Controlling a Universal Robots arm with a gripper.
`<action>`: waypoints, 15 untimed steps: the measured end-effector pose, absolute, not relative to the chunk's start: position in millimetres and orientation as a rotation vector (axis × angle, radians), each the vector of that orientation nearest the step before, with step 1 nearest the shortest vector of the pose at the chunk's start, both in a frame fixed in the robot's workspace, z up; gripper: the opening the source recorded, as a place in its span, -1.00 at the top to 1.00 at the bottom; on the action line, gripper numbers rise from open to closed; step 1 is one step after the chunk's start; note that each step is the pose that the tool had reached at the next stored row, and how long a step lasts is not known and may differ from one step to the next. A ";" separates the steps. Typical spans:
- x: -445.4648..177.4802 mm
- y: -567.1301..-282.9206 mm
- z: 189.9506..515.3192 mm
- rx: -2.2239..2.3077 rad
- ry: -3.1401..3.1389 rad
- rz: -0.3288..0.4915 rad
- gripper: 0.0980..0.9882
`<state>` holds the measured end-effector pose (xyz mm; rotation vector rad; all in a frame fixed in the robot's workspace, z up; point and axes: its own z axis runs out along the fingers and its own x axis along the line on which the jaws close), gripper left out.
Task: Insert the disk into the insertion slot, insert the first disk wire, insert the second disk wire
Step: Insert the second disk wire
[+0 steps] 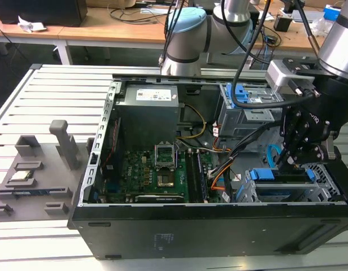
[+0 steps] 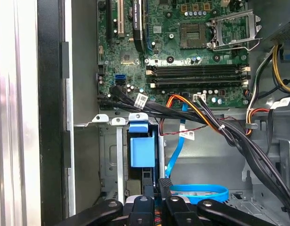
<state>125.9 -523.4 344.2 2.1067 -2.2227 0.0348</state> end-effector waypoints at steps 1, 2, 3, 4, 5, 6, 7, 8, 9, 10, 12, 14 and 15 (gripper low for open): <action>125.9 -523.4 345.9 2.107 -2.223 0.035 0.86; 125.9 -523.6 346.5 2.107 -2.223 0.035 0.86; 125.9 -524.5 346.5 2.107 -2.223 0.035 0.86; 125.9 -525.7 346.6 2.107 -2.223 0.035 0.86; 125.9 -527.2 346.6 2.107 -2.223 0.035 0.86; 125.9 -527.9 346.4 2.107 -2.223 0.035 0.86; 125.9 -527.9 346.2 2.107 -2.223 0.034 0.86; 125.9 -528.0 345.8 2.108 -2.224 0.031 0.86; 125.9 -528.0 345.6 2.110 -2.226 0.026 0.86; 125.9 -528.0 345.5 2.112 -2.228 0.023 0.86; 125.9 -528.0 345.2 2.114 -2.230 0.018 0.86; 125.9 -528.2 345.0 2.115 -2.231 0.017 0.86; 125.9 -528.5 344.9 2.115 -2.231 0.017 0.86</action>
